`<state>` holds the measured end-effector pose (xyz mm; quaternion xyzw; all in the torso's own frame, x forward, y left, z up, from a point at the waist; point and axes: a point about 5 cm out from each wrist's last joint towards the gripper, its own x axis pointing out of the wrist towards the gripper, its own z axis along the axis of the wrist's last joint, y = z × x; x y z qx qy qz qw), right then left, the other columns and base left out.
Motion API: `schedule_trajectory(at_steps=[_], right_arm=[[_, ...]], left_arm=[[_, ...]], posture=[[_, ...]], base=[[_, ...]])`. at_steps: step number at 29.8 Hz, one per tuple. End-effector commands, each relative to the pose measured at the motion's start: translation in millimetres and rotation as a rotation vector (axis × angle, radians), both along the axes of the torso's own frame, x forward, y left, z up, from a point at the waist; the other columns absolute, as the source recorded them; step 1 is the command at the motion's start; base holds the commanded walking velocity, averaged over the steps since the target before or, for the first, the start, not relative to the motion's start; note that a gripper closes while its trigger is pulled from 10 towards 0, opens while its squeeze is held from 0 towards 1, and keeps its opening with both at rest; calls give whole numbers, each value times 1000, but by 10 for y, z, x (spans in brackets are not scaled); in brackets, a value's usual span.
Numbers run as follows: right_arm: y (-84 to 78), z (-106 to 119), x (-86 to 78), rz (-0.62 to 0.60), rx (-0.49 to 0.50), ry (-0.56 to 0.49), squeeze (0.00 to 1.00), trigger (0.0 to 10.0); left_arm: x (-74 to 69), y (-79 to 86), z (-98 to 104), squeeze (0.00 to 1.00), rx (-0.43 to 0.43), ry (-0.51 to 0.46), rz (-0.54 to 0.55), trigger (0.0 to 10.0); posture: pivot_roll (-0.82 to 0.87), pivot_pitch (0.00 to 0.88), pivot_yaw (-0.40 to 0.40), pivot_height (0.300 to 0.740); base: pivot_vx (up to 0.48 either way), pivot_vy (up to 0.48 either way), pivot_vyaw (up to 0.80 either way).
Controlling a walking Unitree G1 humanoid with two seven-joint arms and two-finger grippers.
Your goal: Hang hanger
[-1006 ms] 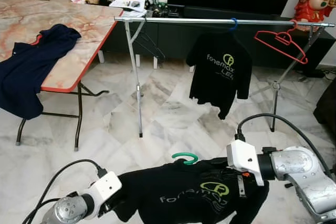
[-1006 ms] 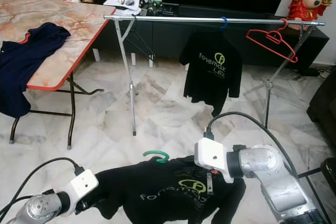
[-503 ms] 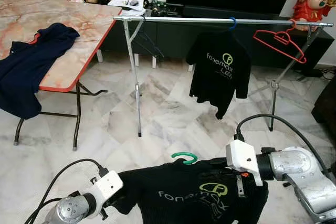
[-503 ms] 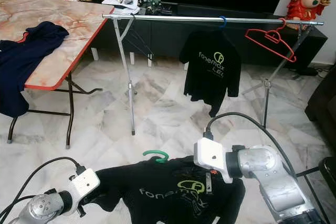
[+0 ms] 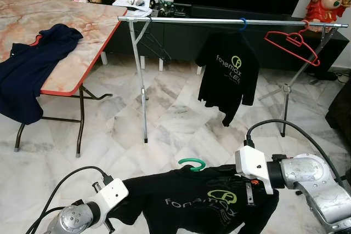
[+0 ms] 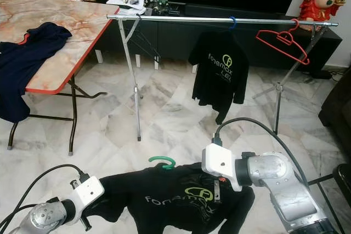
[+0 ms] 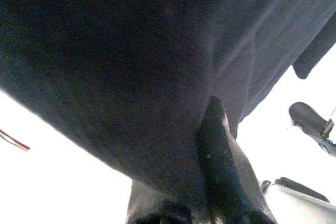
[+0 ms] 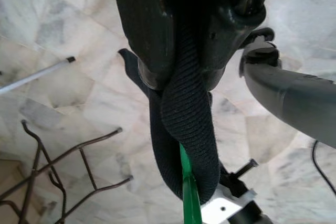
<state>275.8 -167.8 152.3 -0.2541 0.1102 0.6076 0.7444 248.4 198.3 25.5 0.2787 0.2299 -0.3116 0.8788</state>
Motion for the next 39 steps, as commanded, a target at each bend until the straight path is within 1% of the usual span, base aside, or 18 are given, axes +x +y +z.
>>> schedule_trajectory(at_steps=[1,4,7,12,13,14,16,20,23,25,26,28,31,32,33,34,37,39], right_arm=[[2,83,37,-13,21,-47,0,10000],[6,79,68,-44,28,-64,0,10000],[-4,59,71,-56,23,-68,0,10000],[-92,86,166,-143,2,-133,0,10000],[-92,86,166,-143,2,-133,0,10000],[-120,95,188,-167,-1,-148,0,10000],[-142,101,201,-183,-2,-158,0,10000],[-158,143,245,-228,27,-195,0,10000],[-139,238,351,-306,93,-255,0,10000],[-138,252,366,-318,104,-263,0,10000],[-139,322,437,-378,151,-305,0,10000],[-139,393,493,-428,193,-347,0,10000],[-129,510,554,-498,290,-390,0,10000],[-121,608,589,-565,413,-390,0,10000],[-121,608,589,-565,413,-390,0,10000],[-114,647,587,-587,489,-366,0,10000],[-86,652,557,-570,530,-336,0,10000],[-33,653,517,-555,596,-310,0,10000]], left_arm=[[-43,-14,-35,0,4,9,-9,0],[-44,36,-24,0,11,3,7,0],[6,105,21,0,25,-28,40,0],[77,258,44,0,92,-55,133,0],[77,258,44,0,92,-55,133,0],[80,296,24,0,115,-53,165,0],[68,326,-7,0,142,-39,182,0],[7,314,-75,0,141,11,166,0],[-114,314,-197,0,165,132,126,0],[-139,315,-221,0,173,151,118,0],[-239,328,-305,0,193,234,107,0],[-301,333,-347,0,197,286,108,0],[-360,293,-364,0,174,334,80,0],[-390,226,-360,0,133,357,50,0],[-390,226,-360,0,133,357,50,0],[-394,185,-357,0,106,362,49,0],[-386,168,-355,0,97,358,55,0],[-394,141,-339,0,79,372,25,0]], posture=[[40,123,-72,740],[44,126,-64,740],[48,128,-62,740],[46,130,-58,740],[46,130,-58,740],[47,128,-58,740],[45,128,-59,740],[48,126,-62,740],[52,125,-62,740],[52,125,-62,740],[55,119,-63,740],[54,120,-64,740],[57,119,-65,740],[52,125,-69,740],[52,125,-69,740],[55,122,-70,740],[57,118,-70,740],[57,114,-68,740]], base=[[0,0,0],[0,0,0],[0,0,0],[0,0,0],[0,0,0],[0,0,0],[0,0,0],[0,0,0],[0,0,0],[0,0,0],[0,0,0],[0,0,0],[0,0,0],[0,0,0],[0,0,0],[0,0,0],[0,0,0],[0,0,0]])
